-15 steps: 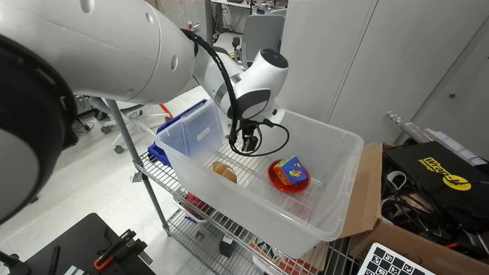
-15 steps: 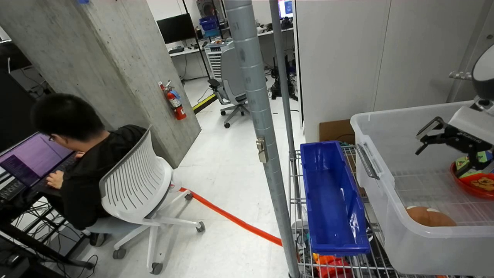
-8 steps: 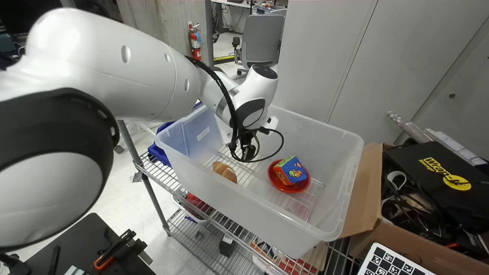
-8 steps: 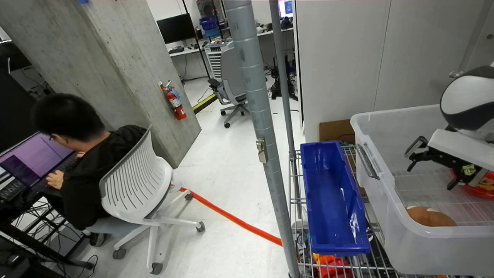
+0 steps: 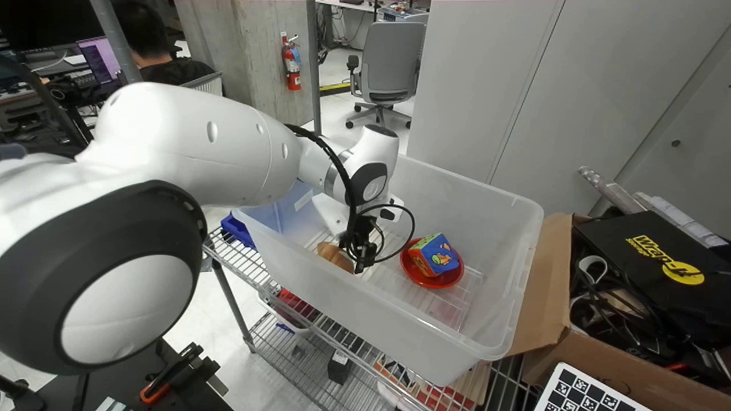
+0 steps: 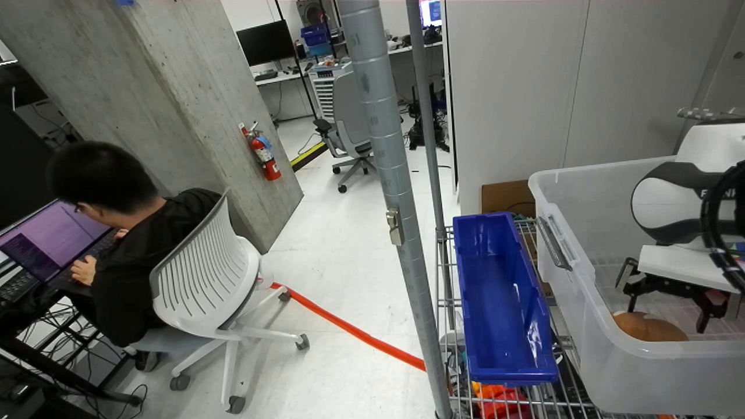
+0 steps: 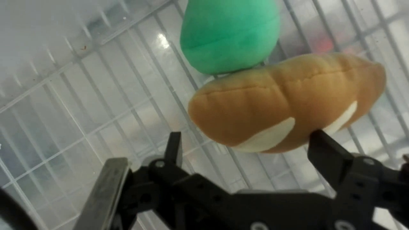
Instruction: Move the pillow from left to right.
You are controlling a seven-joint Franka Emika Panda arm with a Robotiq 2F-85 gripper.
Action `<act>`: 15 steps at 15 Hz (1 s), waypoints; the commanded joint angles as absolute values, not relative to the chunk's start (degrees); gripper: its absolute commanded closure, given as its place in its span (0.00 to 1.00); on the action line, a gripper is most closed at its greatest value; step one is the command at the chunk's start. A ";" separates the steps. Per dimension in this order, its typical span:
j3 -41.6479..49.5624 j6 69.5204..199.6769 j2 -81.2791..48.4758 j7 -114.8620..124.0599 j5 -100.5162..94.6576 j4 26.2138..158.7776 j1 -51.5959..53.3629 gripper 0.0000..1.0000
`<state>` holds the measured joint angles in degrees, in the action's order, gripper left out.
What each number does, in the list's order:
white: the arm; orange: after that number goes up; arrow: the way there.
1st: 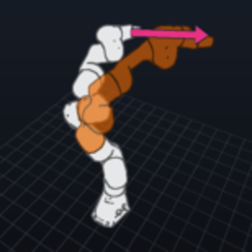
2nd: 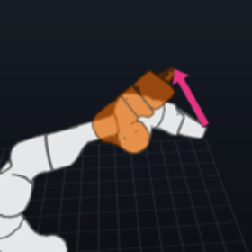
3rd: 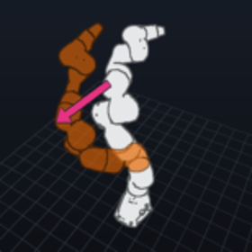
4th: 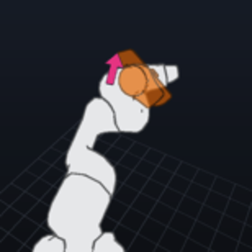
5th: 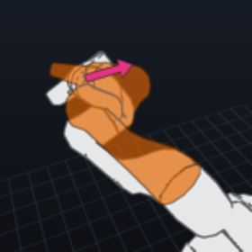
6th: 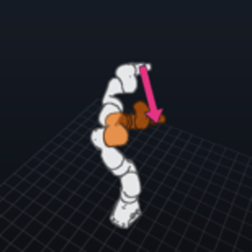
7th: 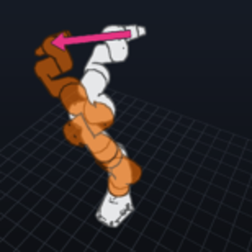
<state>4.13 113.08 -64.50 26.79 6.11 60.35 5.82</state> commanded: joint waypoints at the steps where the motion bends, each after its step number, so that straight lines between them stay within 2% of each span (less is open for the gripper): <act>1: 3.41 109.12 -67.11 24.67 4.54 55.48 6.34 0.00; 2: 3.11 109.29 -67.36 24.37 4.93 55.02 6.32 0.01; 3: 2.73 109.67 -67.59 23.70 5.26 54.58 6.17 0.25; 5: 1.76 109.69 -68.00 22.97 6.16 53.73 5.73 0.27; 14: -0.61 108.66 -69.94 24.60 9.93 50.15 3.46 0.94; 15: -0.65 108.62 -70.11 24.64 10.31 49.78 3.27 0.98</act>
<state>0.62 111.19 -67.98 24.09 8.67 53.97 4.55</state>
